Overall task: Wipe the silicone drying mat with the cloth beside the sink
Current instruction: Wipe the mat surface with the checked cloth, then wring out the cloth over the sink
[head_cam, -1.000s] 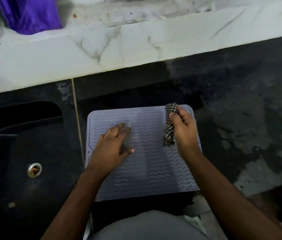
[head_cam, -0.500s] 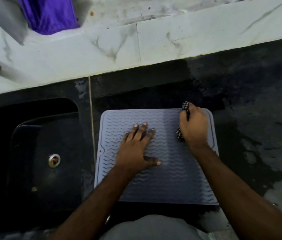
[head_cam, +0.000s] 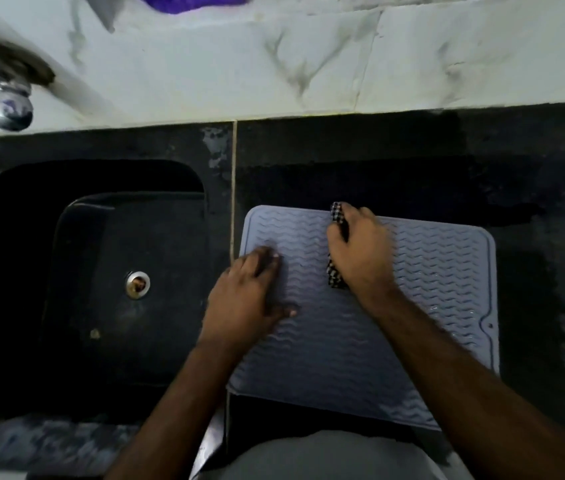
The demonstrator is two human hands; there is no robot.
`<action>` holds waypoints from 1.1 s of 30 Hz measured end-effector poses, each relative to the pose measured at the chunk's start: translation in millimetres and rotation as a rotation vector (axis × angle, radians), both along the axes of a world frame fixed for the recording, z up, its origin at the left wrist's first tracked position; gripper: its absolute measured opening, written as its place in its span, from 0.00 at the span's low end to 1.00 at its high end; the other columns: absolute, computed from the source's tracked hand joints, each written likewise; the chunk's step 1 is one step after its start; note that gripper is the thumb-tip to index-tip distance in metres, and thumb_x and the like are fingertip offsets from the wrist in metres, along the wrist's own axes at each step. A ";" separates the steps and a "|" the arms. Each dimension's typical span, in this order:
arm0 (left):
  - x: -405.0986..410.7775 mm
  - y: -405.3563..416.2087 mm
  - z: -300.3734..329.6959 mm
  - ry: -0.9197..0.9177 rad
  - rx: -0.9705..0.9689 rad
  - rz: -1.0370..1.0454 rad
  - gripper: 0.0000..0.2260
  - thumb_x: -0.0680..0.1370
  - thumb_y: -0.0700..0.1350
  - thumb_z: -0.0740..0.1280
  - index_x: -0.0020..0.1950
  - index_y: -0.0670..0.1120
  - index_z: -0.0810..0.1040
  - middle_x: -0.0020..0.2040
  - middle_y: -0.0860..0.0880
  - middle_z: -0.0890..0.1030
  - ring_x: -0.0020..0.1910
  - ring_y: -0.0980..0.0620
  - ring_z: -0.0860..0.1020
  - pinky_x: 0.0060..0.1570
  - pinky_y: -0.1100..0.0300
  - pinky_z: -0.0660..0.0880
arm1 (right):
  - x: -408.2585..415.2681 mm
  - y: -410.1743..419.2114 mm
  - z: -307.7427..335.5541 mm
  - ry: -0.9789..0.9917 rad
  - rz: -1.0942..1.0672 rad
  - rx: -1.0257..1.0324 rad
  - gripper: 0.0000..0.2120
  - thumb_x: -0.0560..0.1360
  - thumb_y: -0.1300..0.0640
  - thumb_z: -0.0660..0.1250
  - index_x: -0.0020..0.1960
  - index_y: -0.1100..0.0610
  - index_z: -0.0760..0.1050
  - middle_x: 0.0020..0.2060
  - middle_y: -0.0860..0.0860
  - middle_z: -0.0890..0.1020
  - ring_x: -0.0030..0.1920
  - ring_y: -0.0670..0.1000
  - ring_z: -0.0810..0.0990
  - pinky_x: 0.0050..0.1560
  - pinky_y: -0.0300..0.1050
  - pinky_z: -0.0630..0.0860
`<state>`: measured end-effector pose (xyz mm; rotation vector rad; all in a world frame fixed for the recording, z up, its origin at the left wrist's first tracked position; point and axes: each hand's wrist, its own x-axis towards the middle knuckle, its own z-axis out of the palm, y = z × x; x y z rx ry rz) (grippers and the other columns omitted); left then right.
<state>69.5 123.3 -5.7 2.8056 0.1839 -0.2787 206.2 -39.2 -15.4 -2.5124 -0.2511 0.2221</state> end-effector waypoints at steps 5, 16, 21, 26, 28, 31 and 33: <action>-4.2 1.0 -11.5 -0.010 -0.126 0.037 0.43 0.70 0.65 0.73 0.80 0.48 0.64 0.79 0.51 0.63 0.74 0.49 0.64 0.70 0.53 0.69 | -16.4 57.2 0.1 0.021 0.124 0.033 0.22 0.80 0.52 0.63 0.72 0.59 0.72 0.58 0.57 0.78 0.55 0.57 0.79 0.55 0.49 0.76; -26.6 56.2 6.2 -0.468 -0.701 0.529 0.06 0.80 0.43 0.70 0.54 0.44 0.86 0.51 0.54 0.86 0.52 0.57 0.84 0.53 0.59 0.79 | -25.1 124.3 0.2 0.064 0.235 0.060 0.22 0.80 0.53 0.62 0.72 0.58 0.71 0.61 0.56 0.78 0.57 0.56 0.79 0.55 0.50 0.77; -41.8 70.5 13.0 -0.451 -0.614 0.551 0.06 0.80 0.43 0.70 0.52 0.44 0.86 0.49 0.55 0.85 0.50 0.59 0.83 0.51 0.61 0.79 | -37.1 148.8 4.9 0.060 0.298 0.079 0.18 0.77 0.54 0.65 0.65 0.58 0.76 0.53 0.55 0.80 0.51 0.54 0.80 0.48 0.43 0.74; -63.4 65.0 16.1 -0.447 -0.506 0.474 0.06 0.81 0.44 0.69 0.53 0.45 0.84 0.49 0.53 0.84 0.49 0.59 0.81 0.51 0.58 0.78 | -50.6 166.4 13.2 0.207 0.227 0.224 0.14 0.77 0.57 0.65 0.62 0.58 0.77 0.53 0.54 0.82 0.54 0.53 0.80 0.52 0.41 0.73; -72.0 63.5 21.0 -0.461 -0.511 0.488 0.07 0.81 0.45 0.69 0.56 0.45 0.84 0.51 0.53 0.84 0.50 0.59 0.81 0.52 0.57 0.78 | -55.2 163.5 24.6 0.221 0.185 0.318 0.14 0.78 0.58 0.64 0.62 0.59 0.77 0.54 0.54 0.83 0.55 0.52 0.80 0.54 0.41 0.73; -88.3 64.6 32.2 -0.497 -0.569 0.565 0.09 0.81 0.48 0.69 0.59 0.47 0.83 0.53 0.55 0.83 0.51 0.61 0.81 0.53 0.61 0.78 | -70.4 152.8 49.4 0.266 0.121 0.466 0.14 0.78 0.55 0.63 0.62 0.53 0.77 0.51 0.49 0.84 0.50 0.48 0.82 0.52 0.45 0.79; -95.4 64.7 38.0 -0.513 -0.662 0.654 0.12 0.81 0.50 0.68 0.62 0.48 0.82 0.54 0.56 0.83 0.53 0.62 0.80 0.54 0.63 0.78 | -83.3 144.9 66.8 0.301 0.092 0.581 0.14 0.75 0.52 0.62 0.59 0.50 0.78 0.48 0.50 0.84 0.48 0.50 0.83 0.49 0.49 0.79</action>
